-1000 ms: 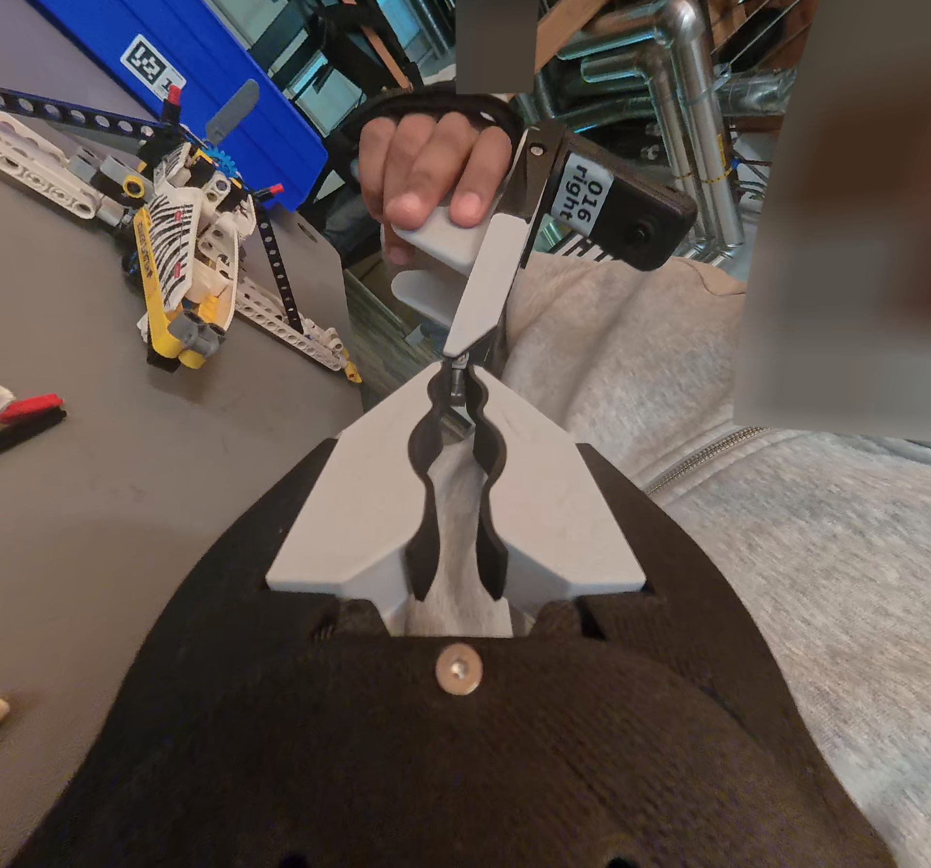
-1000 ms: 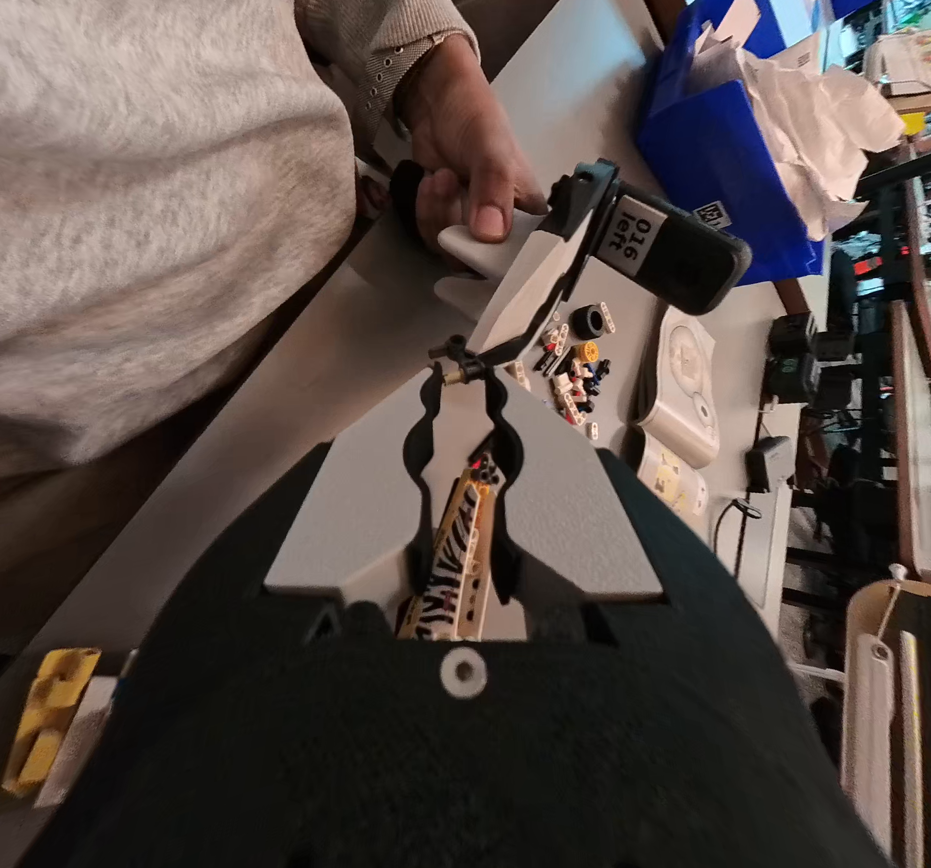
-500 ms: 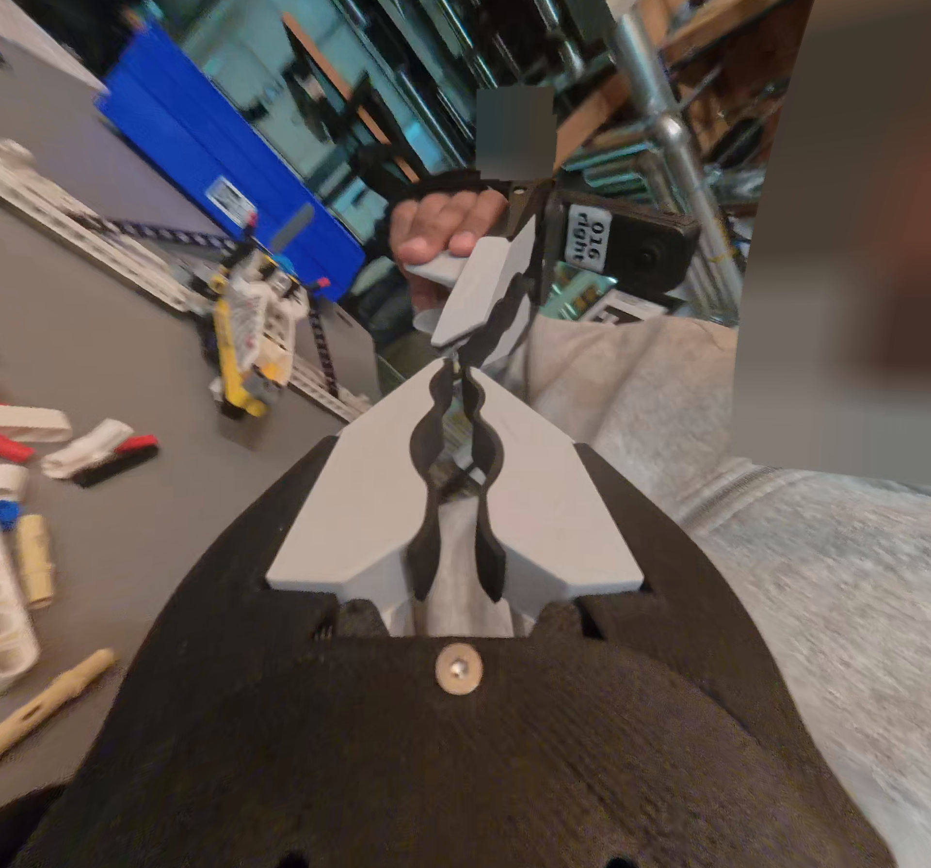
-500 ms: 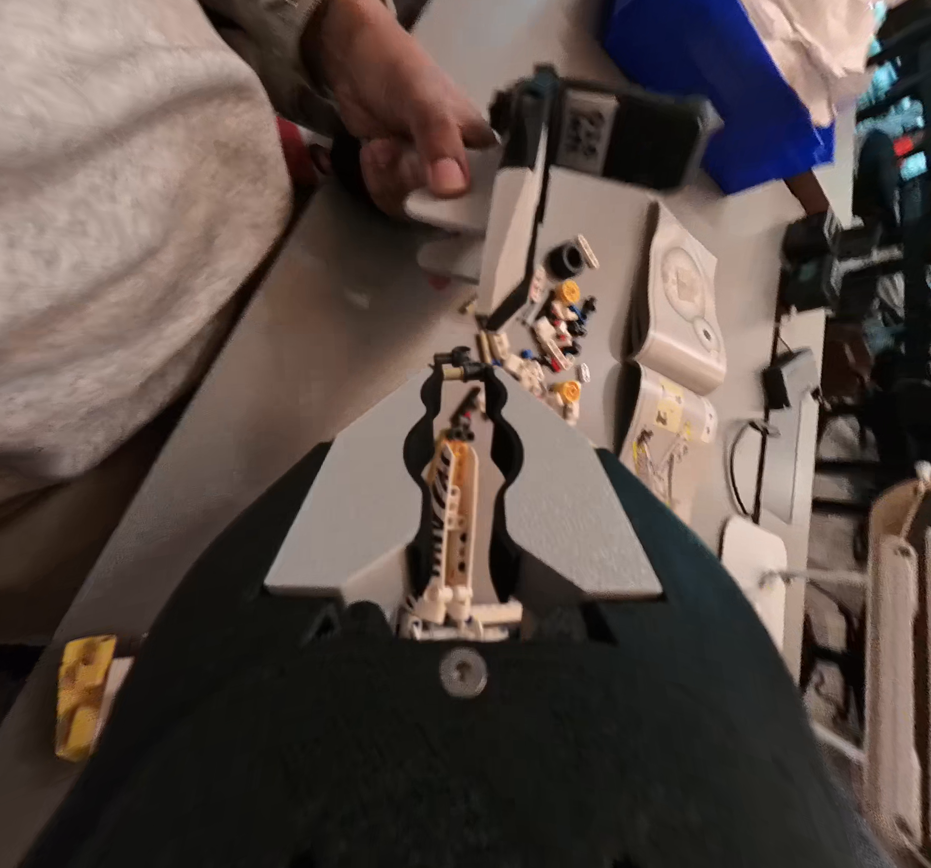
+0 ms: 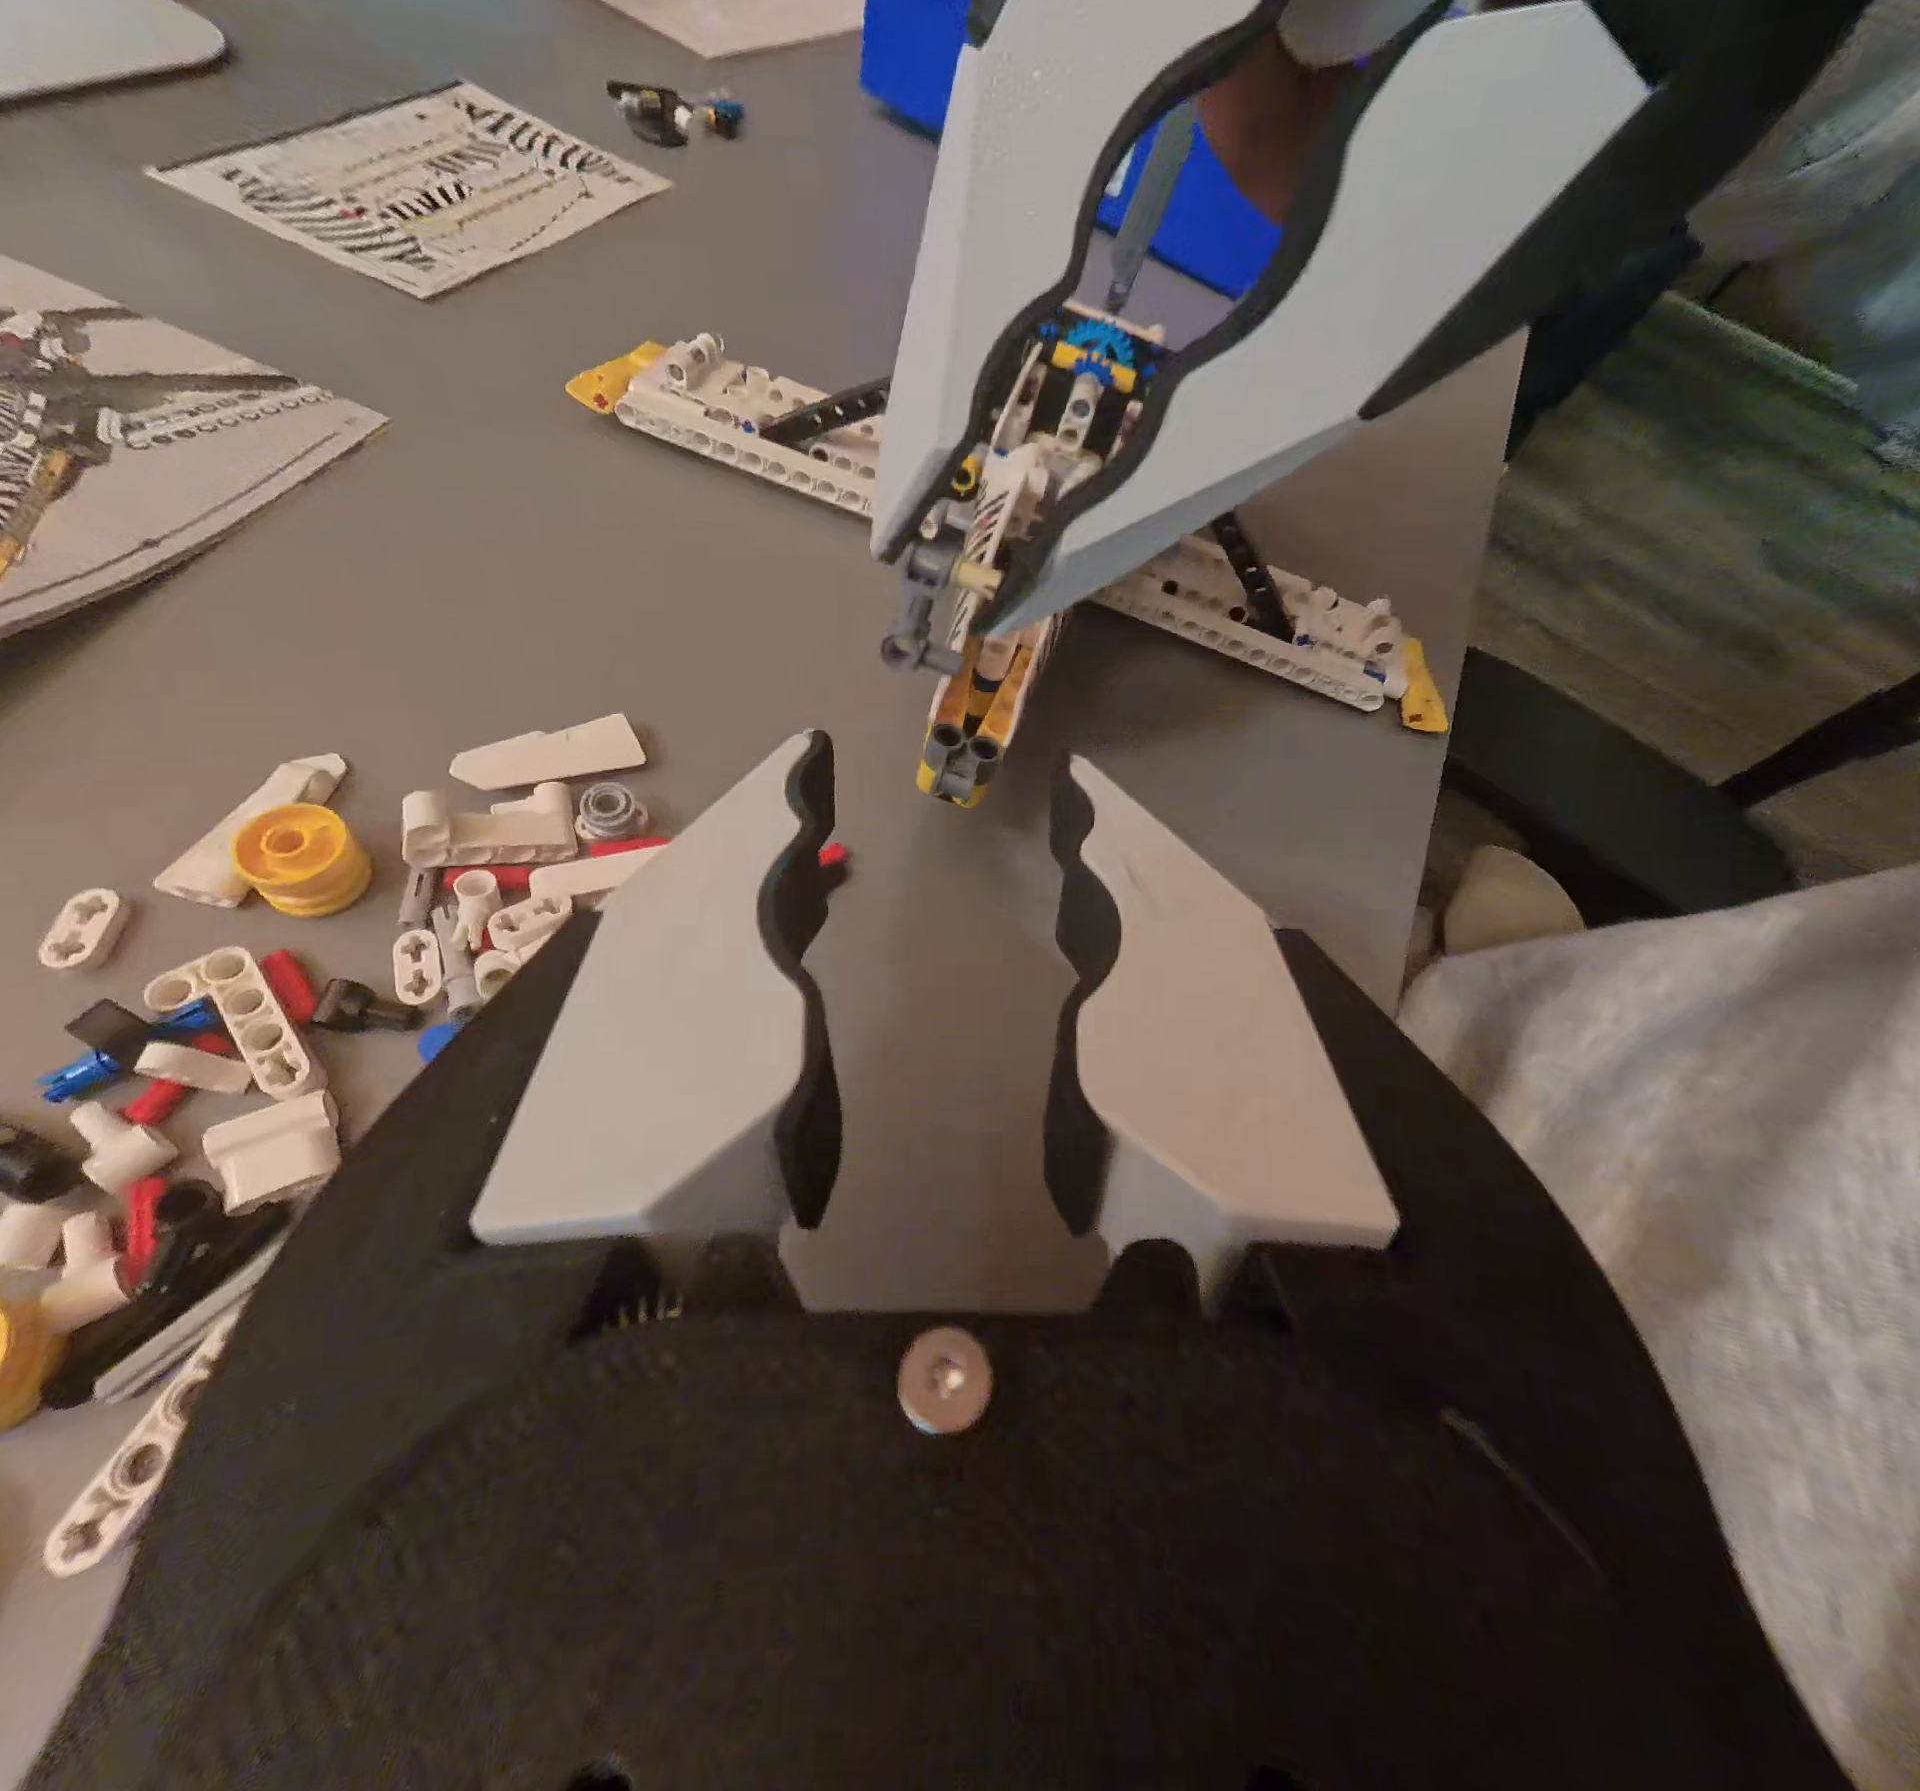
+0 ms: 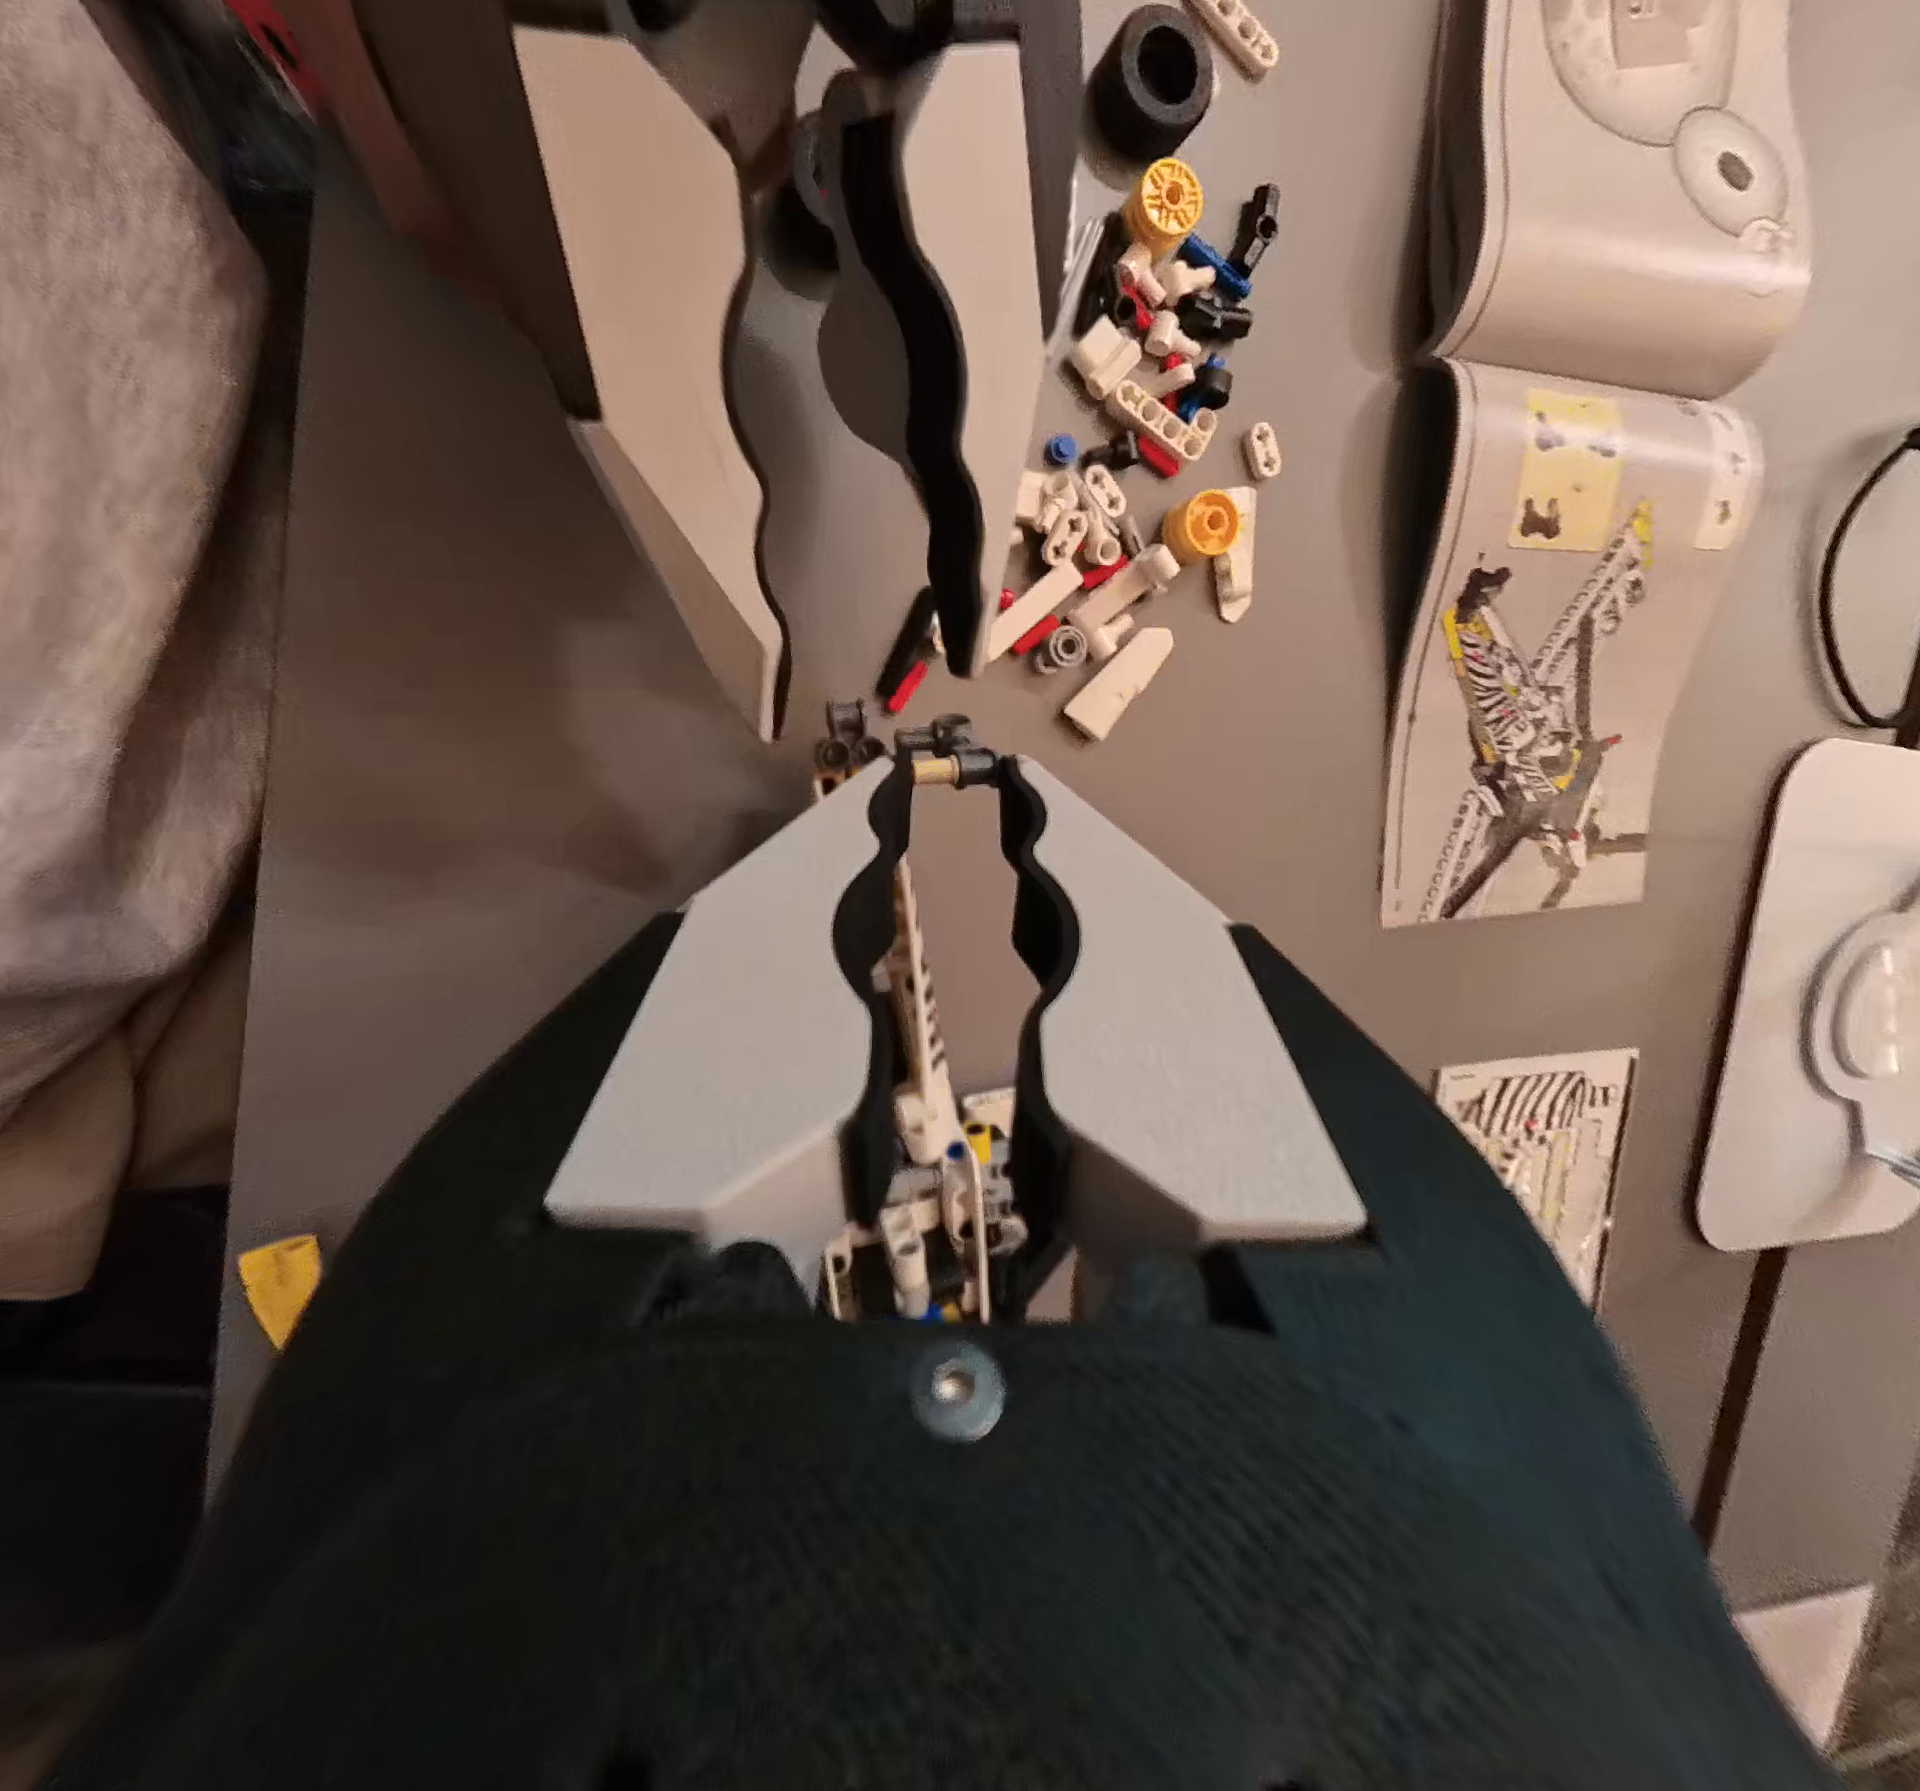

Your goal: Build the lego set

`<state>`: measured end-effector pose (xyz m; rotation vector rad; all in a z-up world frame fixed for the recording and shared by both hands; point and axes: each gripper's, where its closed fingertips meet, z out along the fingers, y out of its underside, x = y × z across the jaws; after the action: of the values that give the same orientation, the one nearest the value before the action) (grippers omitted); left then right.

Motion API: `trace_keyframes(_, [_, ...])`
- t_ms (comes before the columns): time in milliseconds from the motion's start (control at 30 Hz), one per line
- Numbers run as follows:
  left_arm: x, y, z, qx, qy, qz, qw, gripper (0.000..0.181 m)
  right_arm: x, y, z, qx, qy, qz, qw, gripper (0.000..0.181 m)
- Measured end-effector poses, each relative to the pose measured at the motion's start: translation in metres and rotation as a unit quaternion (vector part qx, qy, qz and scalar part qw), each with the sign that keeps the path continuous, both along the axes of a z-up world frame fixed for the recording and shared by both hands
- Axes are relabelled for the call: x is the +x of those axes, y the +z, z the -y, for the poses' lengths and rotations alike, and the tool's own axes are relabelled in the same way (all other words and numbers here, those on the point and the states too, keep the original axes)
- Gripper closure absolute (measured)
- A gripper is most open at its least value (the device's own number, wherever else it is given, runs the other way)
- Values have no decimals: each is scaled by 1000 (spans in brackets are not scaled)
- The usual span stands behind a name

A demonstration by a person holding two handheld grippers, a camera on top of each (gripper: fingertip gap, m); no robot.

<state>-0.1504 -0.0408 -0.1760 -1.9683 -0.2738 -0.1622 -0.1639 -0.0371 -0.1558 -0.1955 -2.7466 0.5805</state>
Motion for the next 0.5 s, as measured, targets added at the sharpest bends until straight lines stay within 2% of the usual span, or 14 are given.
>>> trace_keyframes(167, [-3,-4,0,-8,5,18,1000,142,-1,-9,8,10,-1,20,1000,166])
trace_keyframes(300, [-1,-8,-2,-32,1,-30,999,142,0,-20,7,20,-5,44,999,166])
trace_keyframes(500, [-5,-13,-1,-60,-6,-109,992,142,-3,-21,7,29,-11,49,998,166])
